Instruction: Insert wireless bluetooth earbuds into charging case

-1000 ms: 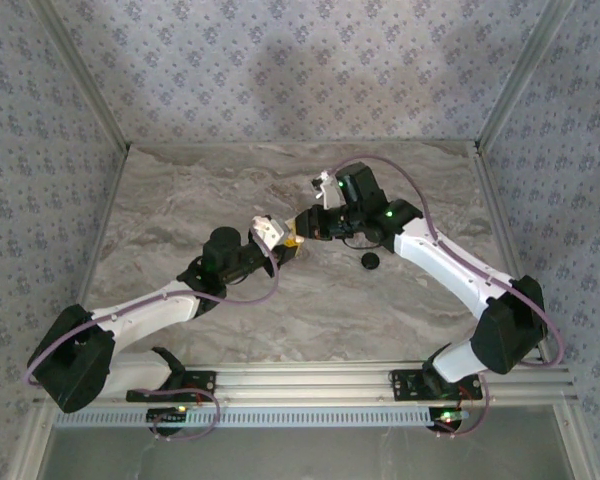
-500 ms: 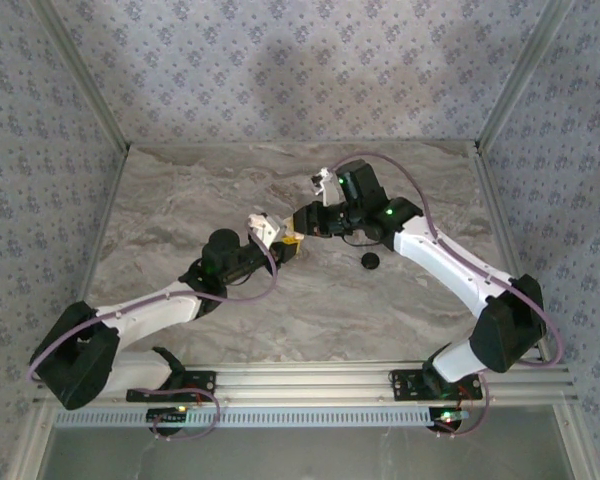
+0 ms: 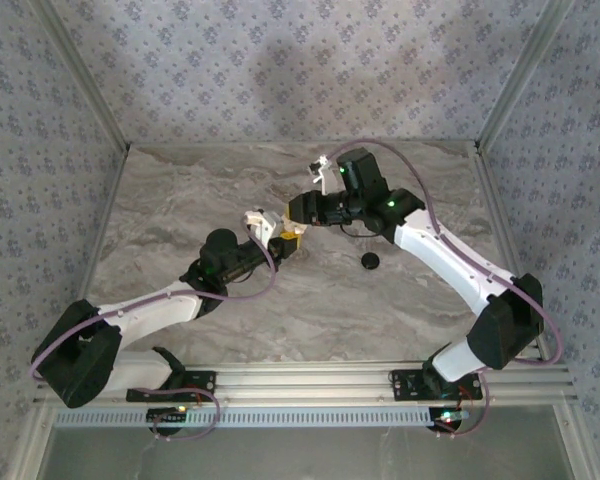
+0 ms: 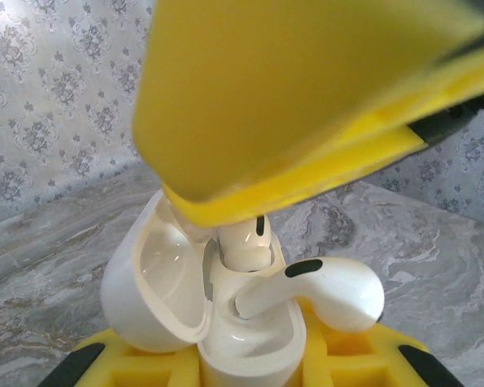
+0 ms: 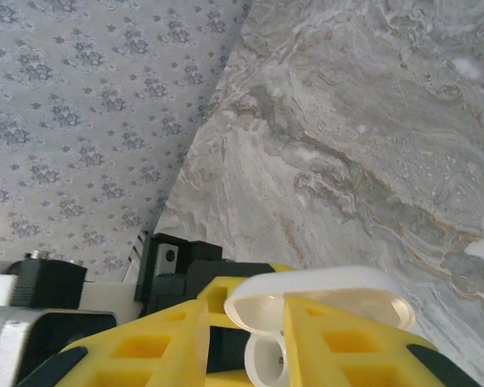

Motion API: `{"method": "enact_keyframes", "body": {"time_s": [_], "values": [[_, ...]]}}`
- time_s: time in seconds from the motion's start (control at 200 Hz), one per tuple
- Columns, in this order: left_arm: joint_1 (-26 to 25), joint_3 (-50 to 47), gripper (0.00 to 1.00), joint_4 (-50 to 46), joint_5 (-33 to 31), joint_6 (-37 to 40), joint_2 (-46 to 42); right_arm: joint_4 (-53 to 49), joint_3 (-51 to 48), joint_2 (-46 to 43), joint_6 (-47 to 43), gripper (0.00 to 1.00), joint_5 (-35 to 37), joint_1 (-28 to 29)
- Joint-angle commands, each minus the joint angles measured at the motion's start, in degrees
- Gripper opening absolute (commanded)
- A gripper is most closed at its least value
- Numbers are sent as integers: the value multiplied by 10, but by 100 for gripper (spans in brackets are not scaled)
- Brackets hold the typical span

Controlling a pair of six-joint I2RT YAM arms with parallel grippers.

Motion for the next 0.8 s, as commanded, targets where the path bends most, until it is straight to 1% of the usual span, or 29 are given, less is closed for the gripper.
{"method": "enact_keyframes", "body": {"time_s": [0.0, 0.185, 0.4, 0.525, 0.615, 0.75, 0.795], "values": [[-2, -5, 11, 34, 10, -9, -8, 7, 25, 1, -31, 32, -2, -4], [-1, -7, 11, 32, 8, -9, -14, 22, 27, -24, -83, 33, 4, -1], [2, -4, 11, 31, 18, -16, -19, 39, -8, -81, -191, 33, 18, -6], [4, -3, 11, 33, 23, -21, -21, 64, -52, -123, -278, 33, 22, -11], [6, -3, 11, 34, 27, -23, -23, 75, -79, -148, -347, 32, 13, -19], [8, -1, 11, 36, 34, -24, -25, 74, -105, -174, -474, 33, -2, -29], [9, 0, 11, 37, 37, -24, -24, 73, -134, -181, -520, 33, -11, -32]]}}
